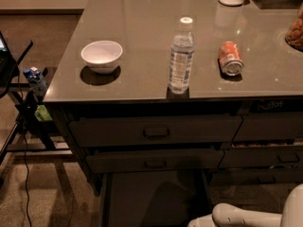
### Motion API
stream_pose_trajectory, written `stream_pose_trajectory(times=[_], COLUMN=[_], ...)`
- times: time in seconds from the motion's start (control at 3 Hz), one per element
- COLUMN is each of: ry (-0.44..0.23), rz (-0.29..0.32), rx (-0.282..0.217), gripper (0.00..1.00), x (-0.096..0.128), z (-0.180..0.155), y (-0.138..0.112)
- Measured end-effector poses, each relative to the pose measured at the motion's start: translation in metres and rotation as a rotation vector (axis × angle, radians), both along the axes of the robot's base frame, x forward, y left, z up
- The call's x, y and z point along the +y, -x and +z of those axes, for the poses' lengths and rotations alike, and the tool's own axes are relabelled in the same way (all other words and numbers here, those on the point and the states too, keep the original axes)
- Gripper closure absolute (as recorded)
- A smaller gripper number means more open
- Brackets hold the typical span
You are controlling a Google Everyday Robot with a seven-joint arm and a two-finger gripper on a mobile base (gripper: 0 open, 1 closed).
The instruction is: Close bottom drawer
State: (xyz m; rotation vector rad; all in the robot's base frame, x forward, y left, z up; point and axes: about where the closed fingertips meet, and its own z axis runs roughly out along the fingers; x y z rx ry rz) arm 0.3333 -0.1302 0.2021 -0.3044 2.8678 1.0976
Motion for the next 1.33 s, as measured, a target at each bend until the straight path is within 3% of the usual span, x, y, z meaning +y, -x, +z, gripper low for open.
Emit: stream_pose_trajectory(times=[0.33, 0.67, 1.33], ry=[-0.010, -0.019, -0.013], rz=[-0.033, -0.084, -0.095], rx=[0.022, 0.060, 0.063], gripper=[1.00, 1.00, 1.00], x=[-0.020, -0.057, -0.048], z=[0.006, 0.021, 0.008], y=[0.012, 0.038, 0.034])
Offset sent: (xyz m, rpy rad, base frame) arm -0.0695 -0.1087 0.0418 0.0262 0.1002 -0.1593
